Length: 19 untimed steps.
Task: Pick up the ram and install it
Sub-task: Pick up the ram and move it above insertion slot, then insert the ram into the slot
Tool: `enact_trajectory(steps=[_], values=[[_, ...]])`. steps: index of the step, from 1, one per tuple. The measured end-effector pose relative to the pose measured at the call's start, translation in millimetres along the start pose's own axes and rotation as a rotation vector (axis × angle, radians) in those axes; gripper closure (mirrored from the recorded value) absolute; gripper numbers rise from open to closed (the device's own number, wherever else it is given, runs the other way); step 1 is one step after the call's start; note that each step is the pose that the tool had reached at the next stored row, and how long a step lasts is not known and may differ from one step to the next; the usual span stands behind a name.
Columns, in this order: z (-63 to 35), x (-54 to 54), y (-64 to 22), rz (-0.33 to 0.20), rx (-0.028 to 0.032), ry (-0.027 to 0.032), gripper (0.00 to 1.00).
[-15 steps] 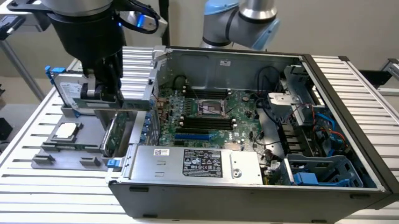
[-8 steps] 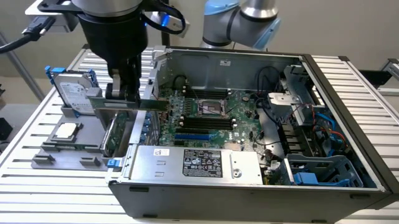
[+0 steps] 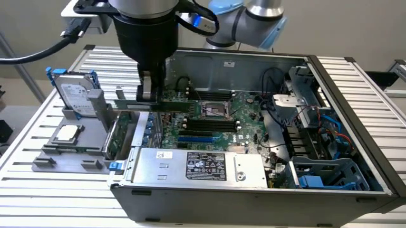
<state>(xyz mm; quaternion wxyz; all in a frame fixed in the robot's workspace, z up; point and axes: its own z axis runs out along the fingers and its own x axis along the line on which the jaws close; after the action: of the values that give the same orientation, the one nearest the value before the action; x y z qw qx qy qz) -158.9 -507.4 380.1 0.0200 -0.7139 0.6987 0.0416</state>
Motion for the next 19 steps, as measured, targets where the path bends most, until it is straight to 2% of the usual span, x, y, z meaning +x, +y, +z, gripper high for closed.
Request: enact_trajectory(steps=[8,19], values=[[-1.1,0.7,-36.3,0.000,0.0002,-0.0143,1.00],[1.2,0.9,-86.5,0.000,-0.0011,-0.0163,1.00]])
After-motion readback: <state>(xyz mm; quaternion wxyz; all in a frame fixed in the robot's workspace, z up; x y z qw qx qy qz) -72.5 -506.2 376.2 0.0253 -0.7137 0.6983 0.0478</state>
